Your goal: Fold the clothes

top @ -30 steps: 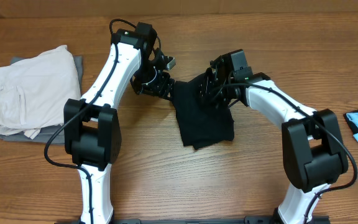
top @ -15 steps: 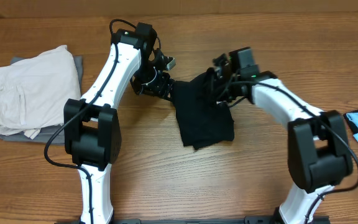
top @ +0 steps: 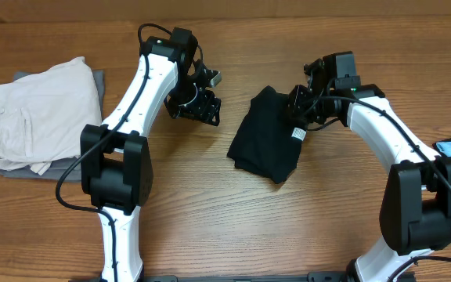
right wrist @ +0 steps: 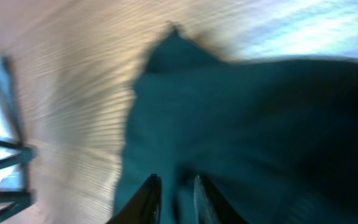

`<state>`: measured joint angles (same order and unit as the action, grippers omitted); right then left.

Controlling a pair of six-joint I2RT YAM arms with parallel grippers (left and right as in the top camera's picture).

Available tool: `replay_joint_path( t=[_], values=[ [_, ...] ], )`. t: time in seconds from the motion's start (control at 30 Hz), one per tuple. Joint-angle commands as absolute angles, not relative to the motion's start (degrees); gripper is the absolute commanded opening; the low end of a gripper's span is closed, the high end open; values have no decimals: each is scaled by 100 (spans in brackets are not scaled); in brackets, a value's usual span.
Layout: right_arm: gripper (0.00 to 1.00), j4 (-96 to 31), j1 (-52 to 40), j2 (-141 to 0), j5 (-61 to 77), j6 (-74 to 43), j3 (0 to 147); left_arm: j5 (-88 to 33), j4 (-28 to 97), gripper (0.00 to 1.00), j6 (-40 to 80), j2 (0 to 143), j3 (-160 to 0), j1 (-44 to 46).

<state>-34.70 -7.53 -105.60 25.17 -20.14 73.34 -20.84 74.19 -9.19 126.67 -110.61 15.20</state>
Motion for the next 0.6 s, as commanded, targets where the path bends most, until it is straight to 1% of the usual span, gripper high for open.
replay_joint_path(
  t=[0.0, 0.07, 0.2, 0.3, 0.37, 0.4, 0.43, 0.57],
  values=[
    [21, -3557, -624, -10460, 1809, -2134, 7424, -2298, 7474, 76, -897, 12512, -11039, 1466],
    [22, -3568, -530, -10457, 1984, -1977, 7424, -2596, 7498, 77, -897, 12512, -11039, 1474],
    [22, -3662, -401, -10457, 2958, -1347, 7424, -3435, 7520, 76, -886, 12512, -10906, 1584],
    [22, -3830, -349, -10457, 2991, -1341, 7424, -3505, 7391, 72, -517, 12512, -10560, 1811],
    [22, -3894, -316, -10457, 2991, -1339, 7424, -3566, 7111, 68, 5, 12512, -10272, 2016],
    [22, -3907, -301, -10455, 2993, -1339, 7424, -3566, 6912, 65, 473, 12512, -10119, 2132],
    [22, -3918, -290, -10453, 3002, -1339, 7426, -3566, 6681, 65, 958, 12512, -9950, 2250],
    [22, -3966, -281, -10438, 3015, -1323, 7428, -3568, 5861, 71, 2327, 12514, -9395, 2687]
  ],
)
